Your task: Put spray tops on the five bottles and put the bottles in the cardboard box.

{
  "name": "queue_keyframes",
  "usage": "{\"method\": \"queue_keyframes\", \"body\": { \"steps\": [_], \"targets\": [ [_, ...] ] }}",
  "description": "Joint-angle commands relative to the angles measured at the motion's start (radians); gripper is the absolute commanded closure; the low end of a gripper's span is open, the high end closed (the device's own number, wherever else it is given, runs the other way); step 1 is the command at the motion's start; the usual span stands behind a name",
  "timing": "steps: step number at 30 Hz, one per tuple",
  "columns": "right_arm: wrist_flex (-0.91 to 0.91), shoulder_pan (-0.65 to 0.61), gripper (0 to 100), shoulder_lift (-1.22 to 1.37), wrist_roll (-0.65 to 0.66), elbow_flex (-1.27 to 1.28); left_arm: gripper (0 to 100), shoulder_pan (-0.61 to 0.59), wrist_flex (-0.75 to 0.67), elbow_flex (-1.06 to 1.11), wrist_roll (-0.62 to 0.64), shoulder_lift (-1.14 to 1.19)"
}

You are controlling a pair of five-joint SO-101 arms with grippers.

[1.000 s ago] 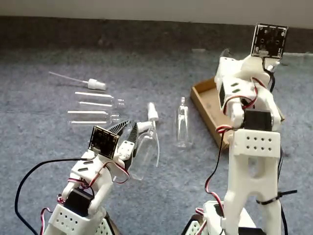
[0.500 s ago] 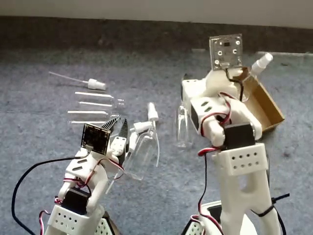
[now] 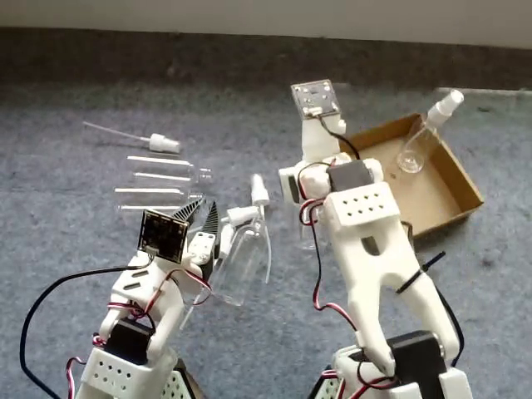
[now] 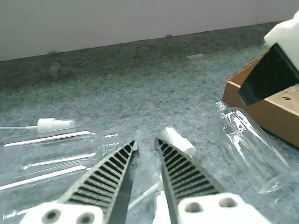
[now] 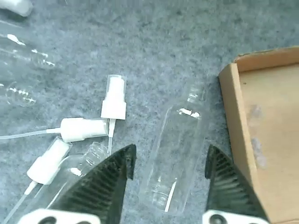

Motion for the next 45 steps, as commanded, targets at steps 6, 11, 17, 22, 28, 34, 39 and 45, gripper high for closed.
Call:
{"method": "queue_keyframes", "body": {
  "steps": [6, 11, 17, 22, 28, 34, 39, 45],
  "targets": [
    [0.090, 0.008, 79.2, 0.251, 0.002, -0.255, 99, -0.008, -0.002, 0.021, 0.005, -0.007],
    [0.225, 0.042, 79.2, 0.470, 0.002, -0.524, 99, -0.008, 0.000, 0.021, 0.005, -0.007],
    [0.424, 0.088, 79.2, 0.717, 0.000, -0.832, 99, -0.008, 0.000, 0.021, 0.005, -0.007],
    [0.518, 0.113, 79.2, 0.891, -0.002, -1.006, 99, -0.008, 0.000, 0.021, 0.005, -0.007],
    [0.591, 0.108, 79.2, 1.021, -0.003, -1.152, 99, -0.008, 0.000, 0.021, 0.005, -0.007],
    [0.699, 0.104, 79.2, 1.041, 0.005, -1.299, 99, -0.008, 0.000, 0.021, 0.005, -0.007],
    [0.705, 0.076, 79.2, 1.043, 0.157, -1.336, 99, -0.008, 0.000, 0.021, 0.005, -0.007],
    [0.705, 0.024, 79.2, 1.041, 0.236, -1.290, 99, -0.008, 0.000, 0.021, 0.005, -0.007]
  ]
}}
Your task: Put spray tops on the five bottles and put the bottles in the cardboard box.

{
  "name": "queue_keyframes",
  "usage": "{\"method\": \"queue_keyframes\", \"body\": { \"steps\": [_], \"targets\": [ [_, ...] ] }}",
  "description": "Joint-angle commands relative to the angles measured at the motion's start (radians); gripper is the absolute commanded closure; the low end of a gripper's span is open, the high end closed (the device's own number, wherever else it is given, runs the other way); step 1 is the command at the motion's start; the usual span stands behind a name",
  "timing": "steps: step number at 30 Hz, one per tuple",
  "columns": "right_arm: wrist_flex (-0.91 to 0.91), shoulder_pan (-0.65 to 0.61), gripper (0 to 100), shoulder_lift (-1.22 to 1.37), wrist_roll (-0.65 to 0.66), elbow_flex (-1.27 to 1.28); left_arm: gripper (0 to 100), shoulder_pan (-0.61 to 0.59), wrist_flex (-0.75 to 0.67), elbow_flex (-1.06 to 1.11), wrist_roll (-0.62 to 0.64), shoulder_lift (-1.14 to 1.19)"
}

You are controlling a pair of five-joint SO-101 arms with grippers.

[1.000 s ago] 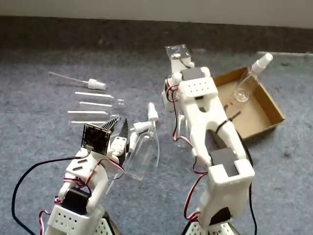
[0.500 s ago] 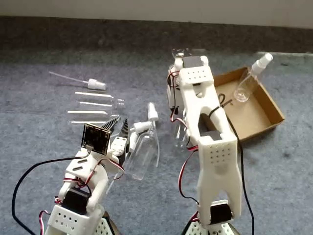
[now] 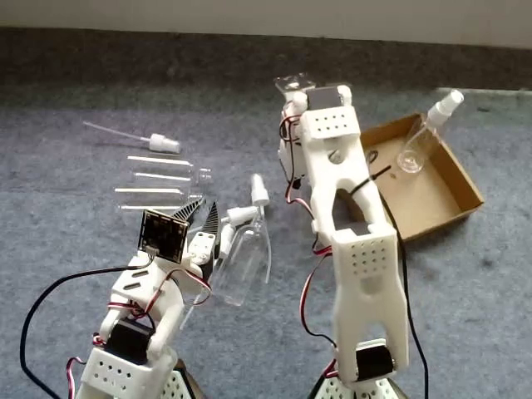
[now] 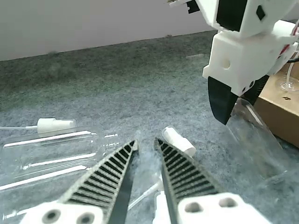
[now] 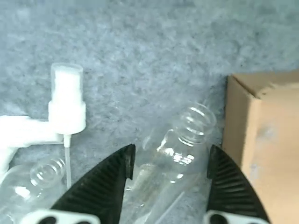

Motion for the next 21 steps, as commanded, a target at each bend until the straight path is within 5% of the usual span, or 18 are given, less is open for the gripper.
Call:
{"method": "queue_keyframes", "body": {
  "steps": [1, 10, 21],
  "targets": [
    [0.021, -0.039, 79.2, -0.031, 0.048, -0.015, 99, -0.008, 0.000, 0.021, 0.005, -0.007],
    [0.021, -0.073, 75.4, -0.022, 0.221, -0.007, 99, -0.008, 0.000, 0.021, 0.005, -0.007],
    [0.022, -0.058, 68.6, -0.031, 0.127, 0.021, 99, -0.008, 0.000, 0.021, 0.005, -0.007]
  ]
}}
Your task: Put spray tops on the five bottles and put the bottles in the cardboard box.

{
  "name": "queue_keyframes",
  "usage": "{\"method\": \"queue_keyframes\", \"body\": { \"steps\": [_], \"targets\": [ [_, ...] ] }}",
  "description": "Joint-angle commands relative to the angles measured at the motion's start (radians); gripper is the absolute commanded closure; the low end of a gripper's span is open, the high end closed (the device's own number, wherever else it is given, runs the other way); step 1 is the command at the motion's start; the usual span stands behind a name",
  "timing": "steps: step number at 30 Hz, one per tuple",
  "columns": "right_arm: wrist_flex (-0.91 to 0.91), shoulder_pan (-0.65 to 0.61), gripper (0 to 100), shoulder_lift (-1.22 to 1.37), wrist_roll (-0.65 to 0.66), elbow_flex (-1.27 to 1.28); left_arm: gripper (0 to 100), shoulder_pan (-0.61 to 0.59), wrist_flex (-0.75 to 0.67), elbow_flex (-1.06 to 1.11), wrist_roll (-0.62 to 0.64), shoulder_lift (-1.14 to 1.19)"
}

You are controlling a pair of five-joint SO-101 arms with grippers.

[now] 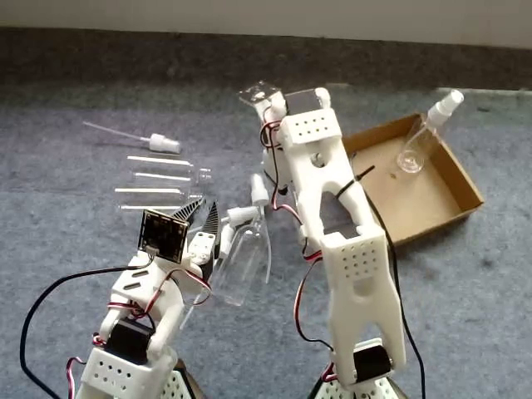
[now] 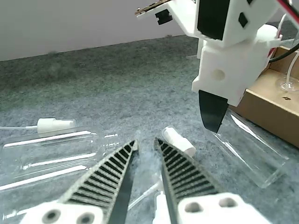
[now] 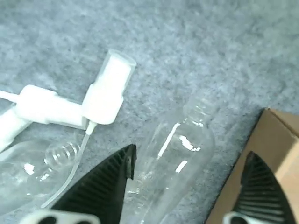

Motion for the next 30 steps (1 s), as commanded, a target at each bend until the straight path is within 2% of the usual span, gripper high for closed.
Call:
{"method": "queue_keyframes", "body": {
  "steps": [1, 7, 13, 21, 30],
  "targets": [
    [0.021, 0.005, 68.6, -0.031, -0.086, 0.027, 99, -0.008, 0.000, 0.021, 0.005, -0.007],
    [0.021, 0.012, 68.6, -0.044, -0.190, 0.077, 99, -0.008, 0.000, 0.021, 0.005, -0.007],
    [0.021, 0.005, 68.6, -0.173, -0.253, 0.104, 99, -0.008, 0.000, 0.021, 0.005, -0.007],
    [0.010, -0.030, 68.6, -0.441, -0.258, 0.400, 99, -0.008, -0.002, 0.021, 0.005, -0.007],
    [-0.251, -0.031, 68.6, -0.438, -0.258, 0.608, 99, -0.008, 0.000, 0.021, 0.005, -0.007]
  ]
}}
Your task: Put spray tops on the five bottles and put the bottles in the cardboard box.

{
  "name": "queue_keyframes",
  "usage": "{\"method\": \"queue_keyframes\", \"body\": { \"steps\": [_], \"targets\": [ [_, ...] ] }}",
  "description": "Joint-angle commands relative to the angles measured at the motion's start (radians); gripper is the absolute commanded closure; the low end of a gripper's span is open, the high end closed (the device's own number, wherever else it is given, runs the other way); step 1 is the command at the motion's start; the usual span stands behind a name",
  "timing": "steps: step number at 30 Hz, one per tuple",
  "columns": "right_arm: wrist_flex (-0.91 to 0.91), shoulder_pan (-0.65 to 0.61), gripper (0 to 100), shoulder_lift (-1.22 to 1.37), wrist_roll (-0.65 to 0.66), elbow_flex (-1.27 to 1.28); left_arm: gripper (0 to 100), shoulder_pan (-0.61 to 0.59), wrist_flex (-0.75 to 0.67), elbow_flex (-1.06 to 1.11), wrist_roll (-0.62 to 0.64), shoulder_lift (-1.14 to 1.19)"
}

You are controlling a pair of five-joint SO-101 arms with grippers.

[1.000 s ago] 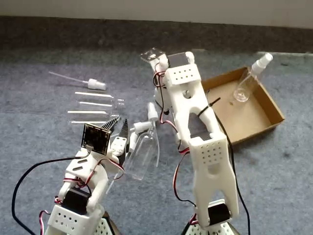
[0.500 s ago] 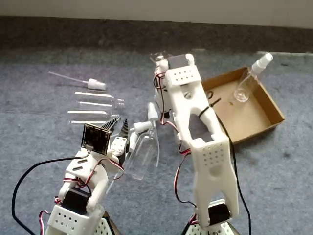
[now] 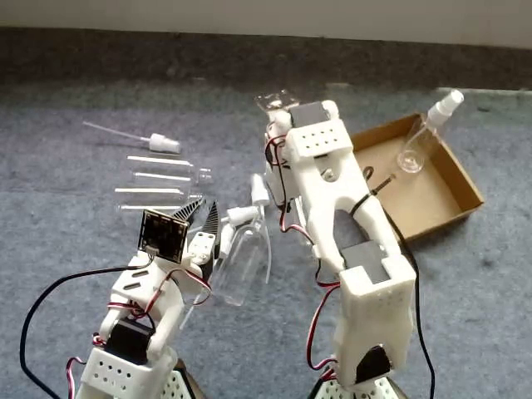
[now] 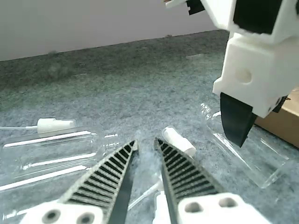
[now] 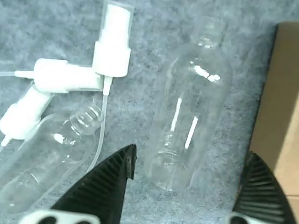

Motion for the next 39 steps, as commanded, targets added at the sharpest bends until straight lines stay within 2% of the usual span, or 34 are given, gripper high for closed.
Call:
{"method": "queue_keyframes", "body": {
  "steps": [1, 6, 12, 18, 28, 31, 39],
  "targets": [
    [-0.124, -0.010, 68.6, -0.016, -0.009, 0.038, 99, -0.008, 0.000, 0.021, 0.005, -0.007],
    [-0.196, -0.010, 68.6, 0.070, -0.008, 0.050, 99, -0.008, 0.000, 0.021, 0.005, -0.007],
    [-0.231, 0.025, 69.1, 0.136, 0.098, 0.050, 99, -0.008, 0.000, 0.021, 0.005, -0.007],
    [-0.220, 0.050, 79.0, 0.134, 0.103, 0.015, 99, -0.008, 0.000, 0.021, 0.005, -0.007],
    [0.174, 0.048, 86.2, 0.136, 0.103, -0.466, 99, -0.008, 0.000, 0.021, 0.005, -0.005],
    [0.177, 0.053, 86.8, 0.116, 0.103, -0.573, 99, -0.008, 0.000, 0.021, 0.005, -0.005],
    [0.177, 0.065, 86.8, -0.137, 0.097, -0.585, 99, -0.008, 0.000, 0.021, 0.005, -0.005]
  ]
}}
